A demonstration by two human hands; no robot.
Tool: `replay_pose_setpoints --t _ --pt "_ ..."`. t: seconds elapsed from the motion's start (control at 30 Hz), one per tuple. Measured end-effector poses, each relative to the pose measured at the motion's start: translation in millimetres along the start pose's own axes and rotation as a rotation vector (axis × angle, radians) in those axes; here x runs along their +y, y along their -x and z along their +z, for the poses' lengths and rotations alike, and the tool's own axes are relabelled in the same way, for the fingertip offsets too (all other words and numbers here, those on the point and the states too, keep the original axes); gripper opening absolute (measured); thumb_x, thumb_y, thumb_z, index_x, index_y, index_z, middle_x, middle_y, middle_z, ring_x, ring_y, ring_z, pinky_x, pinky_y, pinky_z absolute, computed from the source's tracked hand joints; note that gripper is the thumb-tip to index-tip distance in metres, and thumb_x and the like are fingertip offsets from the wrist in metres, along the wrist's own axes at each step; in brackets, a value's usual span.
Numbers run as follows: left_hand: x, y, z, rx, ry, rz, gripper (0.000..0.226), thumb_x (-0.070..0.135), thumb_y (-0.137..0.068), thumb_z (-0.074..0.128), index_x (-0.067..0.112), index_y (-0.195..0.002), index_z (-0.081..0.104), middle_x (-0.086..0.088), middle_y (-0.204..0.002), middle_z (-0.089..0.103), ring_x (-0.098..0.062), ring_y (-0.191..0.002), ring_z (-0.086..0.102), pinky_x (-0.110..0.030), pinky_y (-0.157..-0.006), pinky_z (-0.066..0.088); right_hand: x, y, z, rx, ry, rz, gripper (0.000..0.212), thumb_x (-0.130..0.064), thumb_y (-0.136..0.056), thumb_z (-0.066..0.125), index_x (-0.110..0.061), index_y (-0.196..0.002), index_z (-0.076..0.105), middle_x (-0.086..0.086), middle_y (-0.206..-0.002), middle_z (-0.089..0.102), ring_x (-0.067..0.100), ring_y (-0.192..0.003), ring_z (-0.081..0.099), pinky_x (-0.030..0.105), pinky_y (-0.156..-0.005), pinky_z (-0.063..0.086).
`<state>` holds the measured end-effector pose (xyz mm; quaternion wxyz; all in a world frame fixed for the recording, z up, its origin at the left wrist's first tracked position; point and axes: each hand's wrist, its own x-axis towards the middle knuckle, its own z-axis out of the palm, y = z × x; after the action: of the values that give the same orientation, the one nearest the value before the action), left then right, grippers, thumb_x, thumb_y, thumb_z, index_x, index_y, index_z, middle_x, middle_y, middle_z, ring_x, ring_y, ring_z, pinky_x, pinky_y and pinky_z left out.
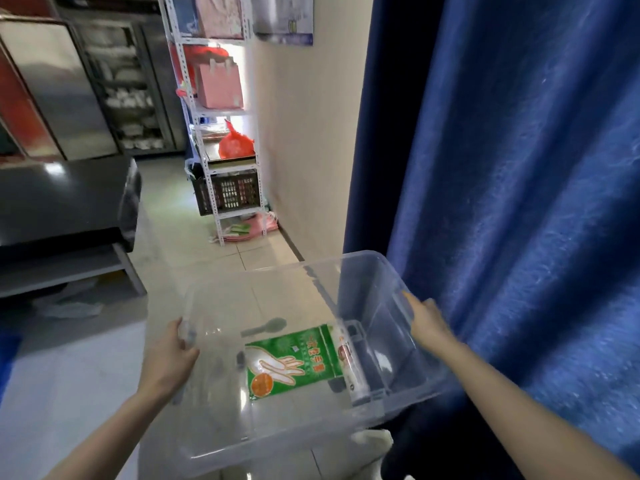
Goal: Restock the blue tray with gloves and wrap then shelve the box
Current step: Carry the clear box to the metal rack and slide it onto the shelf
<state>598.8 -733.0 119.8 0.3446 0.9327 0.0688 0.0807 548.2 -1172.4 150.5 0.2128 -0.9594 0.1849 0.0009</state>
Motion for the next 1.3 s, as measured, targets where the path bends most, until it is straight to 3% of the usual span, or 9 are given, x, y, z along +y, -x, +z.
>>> replay_pose_setpoints --t 0.2,0.43,0.53,0.63,0.7,0.77,0.83,1.17,1.3 --pt "-10.7 -71.3 25.5 0.102 -0.066 -0.12 0.052 0.016 -0.084 0.061 0.016 -0.133 0.045 -0.015 -0.092 0.068 -0.04 -0.088 0.062 -0.04 -0.072 0.044 -42.6 -125.3 19.2 -0.071 0.025 -0.106 0.084 0.0 -0.088 0.035 -0.056 -0.142 0.002 0.017 -0.128 0.041 0.036 -0.111 0.048 0.043 -0.09 0.043" --pt "-17.4 -189.0 73.6 0.108 0.027 -0.252 0.058 0.005 -0.084 0.06 0.006 -0.139 0.042 -0.014 -0.081 0.062 -0.036 -0.084 0.059 -0.04 -0.077 0.042 -95.5 -271.9 58.3 -0.186 0.02 -0.1 0.071 -0.004 -0.09 0.035 -0.037 -0.149 0.015 0.021 -0.138 0.034 0.039 -0.119 0.044 0.038 -0.093 0.039" --pt "-21.1 -258.7 96.6 0.106 0.056 -0.304 0.059 0.005 -0.084 0.059 0.008 -0.14 0.041 -0.021 -0.099 0.065 -0.039 -0.097 0.06 -0.045 -0.088 0.044 -122.0 -344.9 74.1 -0.185 -0.027 -0.045 0.051 -0.031 -0.096 0.028 -0.026 -0.146 0.029 0.017 -0.136 0.04 0.033 -0.111 0.048 0.036 -0.087 0.039" --pt "-17.1 -327.0 110.6 0.126 0.112 -0.347 0.061 0.006 -0.083 0.061 0.012 -0.141 0.042 -0.02 -0.104 0.066 -0.037 -0.098 0.061 -0.042 -0.088 0.044 -153.9 -419.2 83.2 -0.142 0.037 -0.105 0.058 -0.052 -0.095 0.026 -0.018 -0.139 0.042 0.015 -0.121 0.052 0.029 -0.093 0.055 0.035 -0.076 0.043" --pt "-13.7 -374.9 114.8 0.152 0.092 -0.368 0.06 0.007 -0.083 0.061 0.013 -0.14 0.043 -0.016 -0.096 0.065 -0.037 -0.095 0.061 -0.04 -0.084 0.043 -178.8 -468.0 85.9 -0.192 0.001 -0.11 0.044 -0.036 -0.097 0.034 -0.025 -0.14 0.04 0.012 -0.112 0.051 0.025 -0.086 0.053 0.037 -0.075 0.046" --pt "-10.4 -422.3 116.9 0.178 0.076 -0.384 0.059 0.008 -0.083 0.061 0.014 -0.139 0.044 -0.016 -0.097 0.065 -0.038 -0.095 0.061 -0.039 -0.083 0.043 -202.3 -517.6 91.6 -0.212 0.034 -0.157 0.057 -0.011 -0.094 0.04 -0.032 -0.146 0.028 0.015 -0.113 0.047 0.031 -0.092 0.052 0.038 -0.085 0.047" --pt "-10.6 -471.2 121.8 0.189 0.076 -0.387 0.059 0.007 -0.082 0.061 0.013 -0.139 0.044 -0.019 -0.103 0.066 -0.039 -0.097 0.06 -0.041 -0.085 0.044 -223.3 -572.2 101.3 -0.213 0.075 -0.208 0.068 0.0 -0.089 0.037 -0.031 -0.148 0.023 0.018 -0.109 0.048 0.035 -0.094 0.054 0.036 -0.087 0.046" --pt "-18.5 -698.7 143.8 0.264 0.044 -0.461 0.059 0.014 -0.084 0.063 0.017 -0.139 0.043 -0.007 -0.082 0.063 -0.026 -0.079 0.058 -0.033 -0.071 0.039 -358.4 -848.1 156.7 -0.25 0.038 -0.411 0.076 0.007 -0.082 0.035 -0.028 -0.149 0.023 0.017 -0.118 0.057 0.038 -0.106 0.05 0.037 -0.087 0.044" --pt "-37.6 -775.5 136.6 0.295 0.109 -0.525 0.061 0.008 -0.086 0.06 0.015 -0.142 0.037 -0.017 -0.088 0.064 -0.036 -0.086 0.062 -0.043 -0.079 0.045 -437.4 -931.8 181.0 -0.241 0.046 -0.491 0.076 0.006 -0.08 0.038 -0.031 -0.146 0.028 0.019 -0.108 0.057 0.04 -0.1 0.054 0.038 -0.082 0.045"
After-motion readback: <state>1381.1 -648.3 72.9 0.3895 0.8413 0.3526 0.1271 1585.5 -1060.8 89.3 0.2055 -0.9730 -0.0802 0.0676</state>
